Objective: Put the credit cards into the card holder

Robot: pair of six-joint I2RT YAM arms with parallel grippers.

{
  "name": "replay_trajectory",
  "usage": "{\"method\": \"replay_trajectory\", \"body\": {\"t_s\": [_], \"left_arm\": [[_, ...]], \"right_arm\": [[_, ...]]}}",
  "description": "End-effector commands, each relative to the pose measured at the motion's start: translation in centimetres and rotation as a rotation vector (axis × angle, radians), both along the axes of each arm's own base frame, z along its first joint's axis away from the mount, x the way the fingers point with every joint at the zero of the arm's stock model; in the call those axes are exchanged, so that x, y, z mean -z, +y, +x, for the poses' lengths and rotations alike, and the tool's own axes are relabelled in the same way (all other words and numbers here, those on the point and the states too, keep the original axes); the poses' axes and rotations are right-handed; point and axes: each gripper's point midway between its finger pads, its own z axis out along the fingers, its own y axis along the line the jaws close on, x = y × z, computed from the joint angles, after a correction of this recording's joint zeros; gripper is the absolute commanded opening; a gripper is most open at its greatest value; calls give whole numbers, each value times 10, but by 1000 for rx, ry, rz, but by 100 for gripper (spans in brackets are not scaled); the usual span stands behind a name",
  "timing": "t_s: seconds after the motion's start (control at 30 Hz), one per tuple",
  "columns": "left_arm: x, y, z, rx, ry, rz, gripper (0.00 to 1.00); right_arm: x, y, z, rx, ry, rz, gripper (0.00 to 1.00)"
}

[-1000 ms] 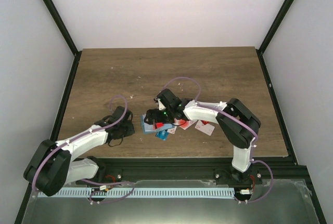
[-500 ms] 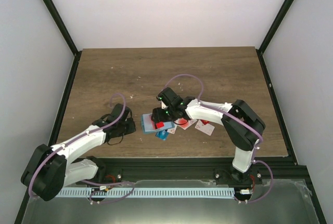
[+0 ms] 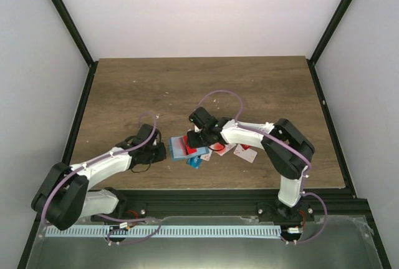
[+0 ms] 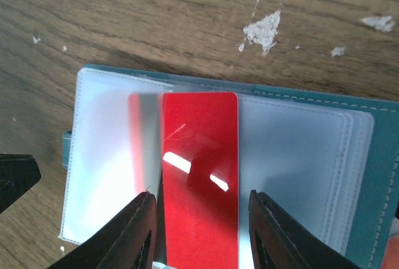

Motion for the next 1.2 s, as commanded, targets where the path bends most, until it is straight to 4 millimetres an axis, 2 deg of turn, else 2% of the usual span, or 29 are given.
{"method": "replay_trajectory", "body": {"t_s": [0.0, 0.53, 0.93, 1.07, 1.17], "left_arm": [[0, -11, 4, 37, -12, -34, 4], [21, -13, -3, 54, 31, -32, 4], [31, -14, -4, 76, 49, -18, 4], [33, -13, -4, 80, 53, -11, 4], [33, -11, -4, 74, 51, 0, 4]], "right_arm": [[10, 3, -4, -12, 18, 5, 43], [14, 26, -21, -59, 116, 156, 41], [-4, 46, -20, -96, 112, 268, 40], [-6, 48, -20, -109, 101, 280, 40], [-10, 42, -15, -86, 70, 255, 40]]}}
